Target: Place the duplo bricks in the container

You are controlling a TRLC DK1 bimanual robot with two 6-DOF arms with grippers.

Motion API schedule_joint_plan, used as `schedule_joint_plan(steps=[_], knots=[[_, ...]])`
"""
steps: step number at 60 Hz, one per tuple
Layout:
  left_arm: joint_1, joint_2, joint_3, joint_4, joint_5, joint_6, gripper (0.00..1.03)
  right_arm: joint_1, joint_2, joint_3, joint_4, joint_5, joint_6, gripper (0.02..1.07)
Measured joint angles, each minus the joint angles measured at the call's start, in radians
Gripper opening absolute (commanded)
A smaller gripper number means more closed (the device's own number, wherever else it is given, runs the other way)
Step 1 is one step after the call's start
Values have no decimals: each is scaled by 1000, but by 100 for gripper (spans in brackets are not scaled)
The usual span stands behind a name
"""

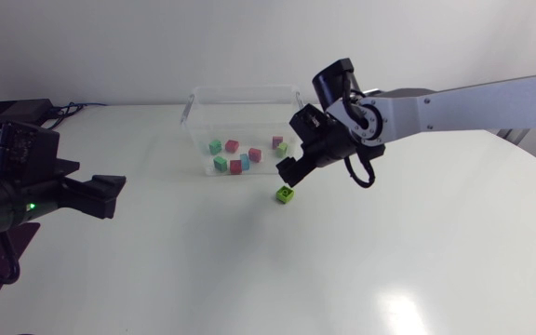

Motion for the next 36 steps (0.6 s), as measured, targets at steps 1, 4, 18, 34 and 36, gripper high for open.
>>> schedule_joint_plan(steps=[1, 4, 18, 34, 36], knots=[[0, 0, 0, 0, 0, 0, 99, 0, 2, -7, 6, 0, 0, 102], [0, 0, 0, 0, 0, 0, 99, 1, 5, -23, 26, 1, 0, 102], [0, 0, -1, 1, 0, 0, 99, 12, 68, -61, 105, -8, 0, 102], [4, -6, -13, 1, 0, 0, 99, 24, 168, -57, 119, -19, 0, 100], [4, -6, -14, 1, 0, 0, 99, 24, 177, -53, 119, -21, 0, 100]])
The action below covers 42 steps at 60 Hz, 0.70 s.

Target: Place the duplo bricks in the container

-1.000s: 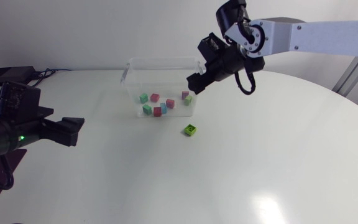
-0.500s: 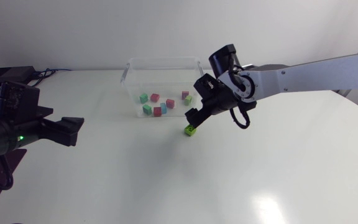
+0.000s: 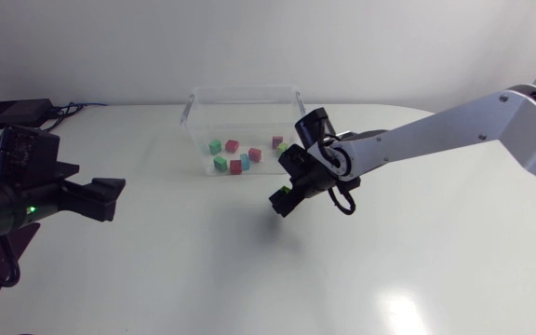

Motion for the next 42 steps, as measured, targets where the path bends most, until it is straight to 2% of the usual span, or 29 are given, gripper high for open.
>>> schedule_joint_plan(steps=[15, 24, 33, 38, 42], knots=[[0, -4, -5, 1, 0, 0, 99, -2, 46, 29, 0, -6, 0, 97], [0, -4, -5, 1, 0, 0, 99, -2, 63, 63, -4, -6, 0, 88], [0, -4, -8, 7, 0, 0, 99, -7, 84, 79, -8, -6, 0, 72], [0, -4, -10, 7, 0, 0, 99, -9, 95, 79, -15, -6, 0, 58], [0, -4, -11, 7, 0, 0, 99, -13, 100, 79, -23, -6, 0, 43]])
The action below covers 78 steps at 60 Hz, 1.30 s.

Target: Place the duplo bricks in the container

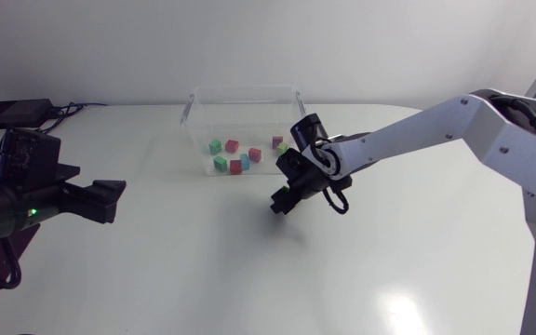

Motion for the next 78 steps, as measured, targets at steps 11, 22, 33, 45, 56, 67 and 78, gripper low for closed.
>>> schedule_joint_plan(steps=[11, 22, 33, 45, 56, 67, 78], knots=[[0, -1, 0, 0, 0, 0, 99, -1, 2, 0, 0, 0, 0, 34], [2, -21, 0, 0, 0, 0, 99, -3, -59, -42, 6, 1, 1, 34], [3, -29, 0, -3, 0, 0, 99, -3, -235, -127, 19, 9, 31, 34], [3, -31, 0, -10, 0, 0, 99, -6, -410, -128, 22, 37, 64, 34], [8, -39, 0, -20, 0, 0, 99, -8, -424, -29, -16, 64, 90, 34], [8, -52, -1, -32, 0, 0, 99, -8, -341, 147, -47, 77, 109, 34], [9, -69, -1, -38, 0, 0, 99, -15, -212, 299, -79, 88, 116, 34]])
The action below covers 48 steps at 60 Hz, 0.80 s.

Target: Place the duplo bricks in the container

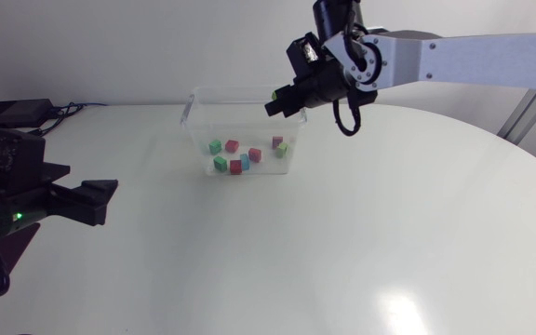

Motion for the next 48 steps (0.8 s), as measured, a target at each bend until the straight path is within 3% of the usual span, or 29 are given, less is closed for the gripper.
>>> schedule_joint_plan(steps=[14, 17, 22, 24, 38, 48], knots=[[1, -11, 0, -7, -1, 0, 99, -10, 145, 147, -43, 19, 8, 37], [3, -11, 0, -7, -4, 0, 99, -10, 159, 169, -52, 26, 11, 55], [5, -11, 0, -7, -10, 0, 99, -10, 170, 189, -56, 38, 11, 96], [5, -11, 0, -7, -18, 0, 99, -10, 170, 189, -56, 42, 11, 103], [5, -14, -8, -8, -50, 0, 99, -10, 137, 145, -49, 84, 11, 103], [4, -27, -8, -9, -60, 0, 99, -10, -6, 19, -21, 149, 15, 103]])
